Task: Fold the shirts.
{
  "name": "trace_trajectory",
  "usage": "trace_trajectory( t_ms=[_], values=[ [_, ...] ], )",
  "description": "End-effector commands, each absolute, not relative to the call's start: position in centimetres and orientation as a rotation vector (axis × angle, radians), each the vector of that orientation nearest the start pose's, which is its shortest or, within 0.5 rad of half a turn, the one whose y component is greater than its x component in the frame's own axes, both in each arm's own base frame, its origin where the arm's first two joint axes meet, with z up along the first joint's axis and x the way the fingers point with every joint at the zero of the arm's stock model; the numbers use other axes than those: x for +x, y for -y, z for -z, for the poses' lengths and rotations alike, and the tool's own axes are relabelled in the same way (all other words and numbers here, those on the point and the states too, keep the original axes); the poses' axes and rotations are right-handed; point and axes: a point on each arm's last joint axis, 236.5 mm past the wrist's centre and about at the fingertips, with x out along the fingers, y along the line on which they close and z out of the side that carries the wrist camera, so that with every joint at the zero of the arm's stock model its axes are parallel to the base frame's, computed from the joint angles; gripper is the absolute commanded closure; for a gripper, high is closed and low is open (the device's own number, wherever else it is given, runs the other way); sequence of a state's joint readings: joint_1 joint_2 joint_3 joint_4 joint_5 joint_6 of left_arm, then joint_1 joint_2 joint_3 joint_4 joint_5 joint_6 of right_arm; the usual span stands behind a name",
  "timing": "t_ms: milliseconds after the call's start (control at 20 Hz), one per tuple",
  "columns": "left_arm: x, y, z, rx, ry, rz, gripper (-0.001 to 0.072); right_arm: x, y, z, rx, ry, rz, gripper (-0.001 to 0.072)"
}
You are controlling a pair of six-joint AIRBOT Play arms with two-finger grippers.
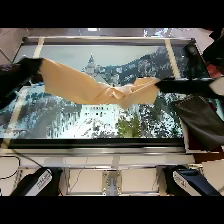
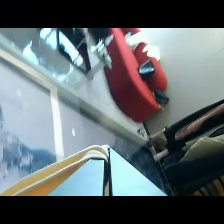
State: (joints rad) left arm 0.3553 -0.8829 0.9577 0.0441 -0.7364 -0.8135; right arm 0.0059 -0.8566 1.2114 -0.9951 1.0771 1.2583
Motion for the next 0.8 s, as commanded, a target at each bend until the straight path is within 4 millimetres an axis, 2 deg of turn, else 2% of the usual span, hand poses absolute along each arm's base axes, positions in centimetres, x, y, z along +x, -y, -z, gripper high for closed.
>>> trace_trajectory(
  t_ms=[0,50,100,150,200,250,300,350,450,600,650,750],
  values=[
    [30.9,1.6,-39.2,-0.450,0.173,0.322,0.0700,25.2,-11.4,-37.7,0.084,-0.244,-0.499,0.0696],
    [28.4,1.8,-40.8,-0.398,0.219,0.284,0.0701,22.8,-11.4,-40.8,0.062,-0.156,-0.502,0.0696],
    [26.4,1.8,-41.8,-0.364,0.244,0.238,0.0700,20.8,-11.5,-43.0,0.041,-0.094,-0.505,0.0697],
    [24.9,1.8,-42.2,-0.321,0.249,0.189,0.0700,19.3,-11.5,-44.3,0.022,-0.064,-0.507,0.0697],
    [24.2,1.8,-41.9,-0.289,0.225,0.153,0.0701,18.6,-11.4,-44.4,-0.002,-0.073,-0.505,0.0697],
    [24.3,1.5,-40.8,-0.288,0.171,0.124,0.0701,18.9,-11.0,-43.4,-0.022,-0.117,-0.486,0.0697],
    [24.9,1.3,-38.6,-0.307,0.075,0.111,0.0701,20.0,-10.3,-41.5,-0.032,-0.199,-0.456,0.0696],
    [25.9,1.2,-35.5,-0.331,-0.058,0.116,0.0701,21.4,-9.5,-38.8,-0.035,-0.303,-0.428,0.0697],
    [27.4,1.6,-28.6,-0.400,-0.350,0.171,0.0701,24.7,-9.4,-32.5,-0.016,-0.516,-0.433,0.0696],
    [30.6,0.1,-19.3,-0.533,-0.641,0.193,0.0701,29.3,-10.3,-20.1,0.092,-0.849,-0.464,0.0696],
    [31.4,-0.4,-15.1,-0.549,-0.759,0.188,0.0700,30.3,-10.6,-15.5,0.140,-0.947,-0.468,0.0696],
    [32.4,0.0,-7.0,-0.569,-0.984,0.194,0.0700,32.0,-10.8,-7.4,0.224,-1.072,-0.437,0.0696]
  ],
)
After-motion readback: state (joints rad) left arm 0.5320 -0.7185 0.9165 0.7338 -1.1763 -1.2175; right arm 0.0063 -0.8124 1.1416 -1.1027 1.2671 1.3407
